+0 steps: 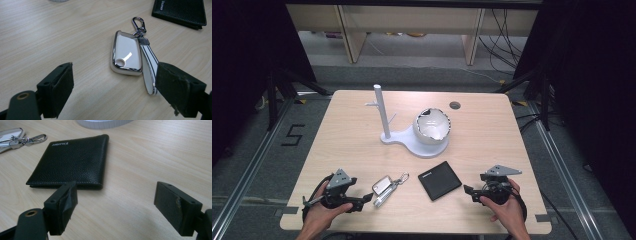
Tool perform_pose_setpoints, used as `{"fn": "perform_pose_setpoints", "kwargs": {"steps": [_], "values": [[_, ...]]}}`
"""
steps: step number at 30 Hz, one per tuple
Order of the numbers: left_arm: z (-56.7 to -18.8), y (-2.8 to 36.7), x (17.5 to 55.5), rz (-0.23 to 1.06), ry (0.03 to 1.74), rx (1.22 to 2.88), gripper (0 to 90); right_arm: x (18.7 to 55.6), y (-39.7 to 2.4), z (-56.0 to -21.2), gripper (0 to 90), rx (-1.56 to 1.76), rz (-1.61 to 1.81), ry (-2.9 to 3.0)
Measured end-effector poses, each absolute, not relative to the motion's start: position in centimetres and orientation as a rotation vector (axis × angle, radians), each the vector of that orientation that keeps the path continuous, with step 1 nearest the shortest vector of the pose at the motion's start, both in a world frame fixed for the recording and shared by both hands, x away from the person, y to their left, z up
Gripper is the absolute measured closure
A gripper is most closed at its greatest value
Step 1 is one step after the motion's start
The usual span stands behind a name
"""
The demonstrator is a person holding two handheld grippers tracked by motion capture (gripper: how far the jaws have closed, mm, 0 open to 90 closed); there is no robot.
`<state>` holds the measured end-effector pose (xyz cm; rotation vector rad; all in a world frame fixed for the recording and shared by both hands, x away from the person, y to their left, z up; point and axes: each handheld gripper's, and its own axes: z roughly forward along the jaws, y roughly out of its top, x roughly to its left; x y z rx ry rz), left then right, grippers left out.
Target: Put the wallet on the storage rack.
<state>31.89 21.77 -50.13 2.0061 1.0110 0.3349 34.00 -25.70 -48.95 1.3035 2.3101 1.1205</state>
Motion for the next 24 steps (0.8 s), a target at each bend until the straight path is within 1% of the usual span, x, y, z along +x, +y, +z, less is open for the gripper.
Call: {"fn": "perform_pose_setpoints", "kwargs": {"steps": [3,4,6,7,9,13,16,18,20,24], "values": [[-50.3,21.5,31.8,0.328,1.017,1.98,14.7,34.0,-25.7,-49.0,20.3,1.303,1.126,2.311],[-50.2,21.8,31.9,0.33,0.99,2.025,14.7,34.0,-25.7,-48.9,20.4,1.308,1.126,2.312],[-50.3,21.5,31.9,0.311,1.009,2.005,14.7,34.1,-25.7,-49.0,20.4,1.311,1.127,2.314],[-50.2,21.6,31.9,0.311,0.988,2.042,14.6,34.1,-25.7,-49.0,20.4,1.316,1.119,2.316],[-50.4,21.3,31.8,0.298,0.991,2.001,14.6,34.1,-25.8,-49.1,20.4,1.303,1.123,2.315],[-50.2,20.9,31.5,0.291,0.978,1.981,14.6,34.0,-25.7,-49.0,20.4,1.38,1.158,2.312],[-50.0,20.6,31.4,0.286,0.95,2.007,14.7,34.3,-25.9,-49.1,20.4,1.371,1.193,2.31],[-50.0,20.0,31.2,0.28,0.944,1.992,15.0,34.3,-26.0,-49.1,20.4,1.382,1.199,2.307],[-49.8,19.8,31.2,0.27,0.91,2.026,16.1,34.4,-26.1,-49.1,20.5,1.398,1.209,2.304],[-49.9,18.5,31.0,0.239,0.899,2.006,17.4,34.8,-26.4,-49.0,20.7,1.417,1.26,2.3]]}}
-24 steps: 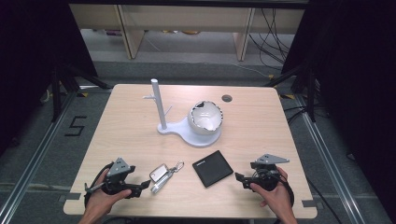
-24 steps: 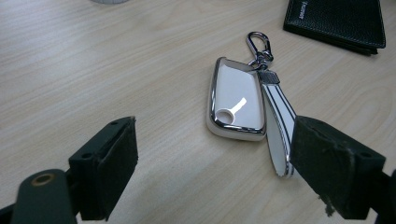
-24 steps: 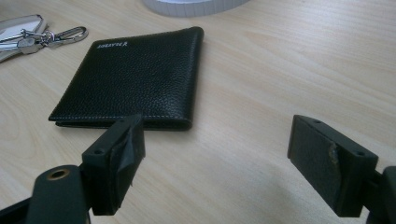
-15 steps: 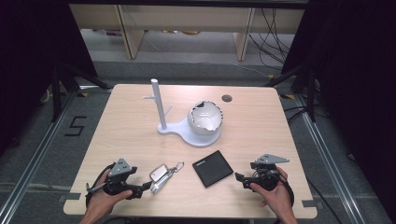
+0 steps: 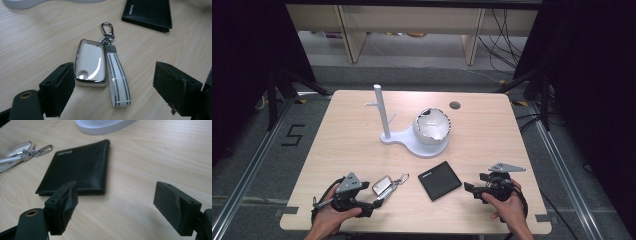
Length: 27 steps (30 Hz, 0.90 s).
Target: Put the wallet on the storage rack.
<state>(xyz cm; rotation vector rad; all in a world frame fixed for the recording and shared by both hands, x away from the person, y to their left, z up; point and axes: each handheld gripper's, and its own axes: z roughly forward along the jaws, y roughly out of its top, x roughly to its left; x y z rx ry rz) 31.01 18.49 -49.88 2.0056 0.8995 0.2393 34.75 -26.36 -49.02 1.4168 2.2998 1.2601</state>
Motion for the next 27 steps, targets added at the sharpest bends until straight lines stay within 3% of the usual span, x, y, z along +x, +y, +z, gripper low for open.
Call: {"fn": "perform_pose_setpoints", "kwargs": {"steps": [2,5,6,8,9,16,21,27], "values": [[-49.8,18.2,31.0,0.24,0.869,2.022,20.8,34.9,-26.4,-49.0,20.7,1.431,1.254,2.302],[-49.7,17.5,31.0,0.236,0.85,2.002,37.6,35.4,-26.4,-48.9,21.0,1.436,1.282,2.311],[-49.7,17.4,31.0,0.236,0.831,2.006,37.6,35.4,-26.4,-48.9,21.0,1.436,1.282,2.311],[-49.5,16.9,31.0,0.239,0.817,2.016,47.1,35.7,-26.2,-48.7,21.2,1.425,1.275,2.321],[-49.5,16.7,31.0,0.248,0.795,2.021,47.1,35.7,-26.2,-48.7,21.2,1.425,1.275,2.321],[-49.2,14.0,31.6,0.256,0.686,2.059,70.8,37.0,-25.2,-48.4,22.6,1.407,1.262,2.364],[-49.5,11.5,32.2,0.235,0.619,2.107,80.8,38.0,-24.5,-48.4,23.9,1.413,1.278,2.405],[-50.0,9.1,33.3,0.217,0.606,2.146,83.7,39.4,-23.6,-48.6,30.9,1.437,1.291,2.462]]}}
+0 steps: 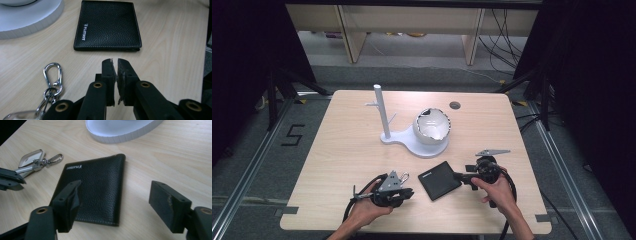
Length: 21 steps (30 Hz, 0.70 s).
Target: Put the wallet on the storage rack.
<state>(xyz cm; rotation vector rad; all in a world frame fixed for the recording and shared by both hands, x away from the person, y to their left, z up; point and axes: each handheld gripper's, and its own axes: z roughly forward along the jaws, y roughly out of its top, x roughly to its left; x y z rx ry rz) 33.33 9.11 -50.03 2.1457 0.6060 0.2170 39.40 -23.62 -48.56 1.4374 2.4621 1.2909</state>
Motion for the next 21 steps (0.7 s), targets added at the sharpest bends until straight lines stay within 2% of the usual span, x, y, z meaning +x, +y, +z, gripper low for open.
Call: {"fn": "perform_pose_setpoints", "kwargs": {"steps": [3,21], "values": [[-50.3,8.3,33.9,0.212,0.613,2.163,84.7,40.1,-23.0,-48.8,34.2,1.451,1.28,2.49],[-50.7,5.5,35.3,0.199,0.631,2.233,84.5,42.1,-21.3,-50.0,39.9,1.489,1.239,2.573]]}}
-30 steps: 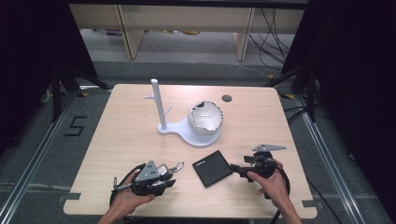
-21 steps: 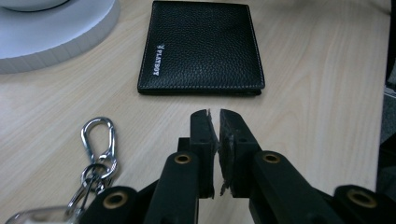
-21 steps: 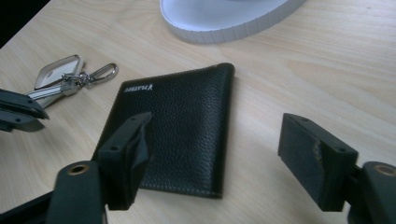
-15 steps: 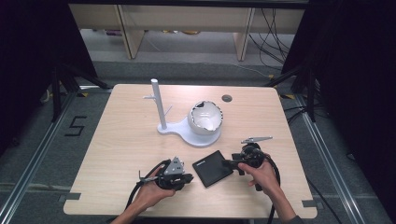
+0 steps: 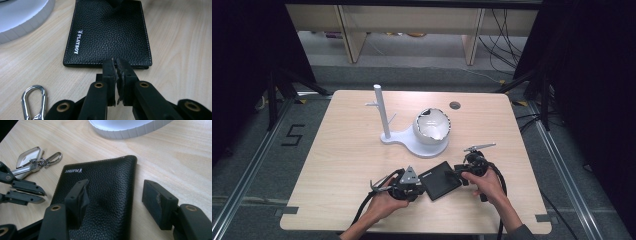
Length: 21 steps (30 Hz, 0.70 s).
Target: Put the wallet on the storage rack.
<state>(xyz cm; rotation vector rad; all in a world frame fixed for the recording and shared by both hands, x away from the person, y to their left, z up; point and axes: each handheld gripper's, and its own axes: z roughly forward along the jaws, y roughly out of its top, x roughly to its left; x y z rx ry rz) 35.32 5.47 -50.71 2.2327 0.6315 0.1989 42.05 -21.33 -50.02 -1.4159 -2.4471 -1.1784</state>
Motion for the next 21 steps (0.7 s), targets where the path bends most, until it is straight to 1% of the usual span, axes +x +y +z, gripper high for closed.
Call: {"fn": "perform_pose_setpoints", "kwargs": {"steps": [9,14,18,19,21], "values": [[-51.2,4.5,35.2,0.18,0.647,2.253,83.6,42.3,-21.2,-50.5,43.4,-1.44,-1.177,-2.355],[-51.2,4.5,35.2,0.201,0.628,2.268,83.8,42.2,-21.4,-50.7,45.0,-1.451,-1.195,-2.258],[-51.2,4.4,35.0,0.214,0.646,2.265,83.8,42.2,-21.9,-50.6,51.6,-1.469,-1.224,-2.212],[-51.1,4.5,35.1,0.217,0.62,2.276,83.8,42.1,-22.0,-50.4,52.9,-1.472,-1.223,-2.22],[-51.2,4.4,35.1,0.212,0.642,2.268,83.8,42.1,-22.1,-50.3,55.0,-1.457,-1.245,-2.198]]}}
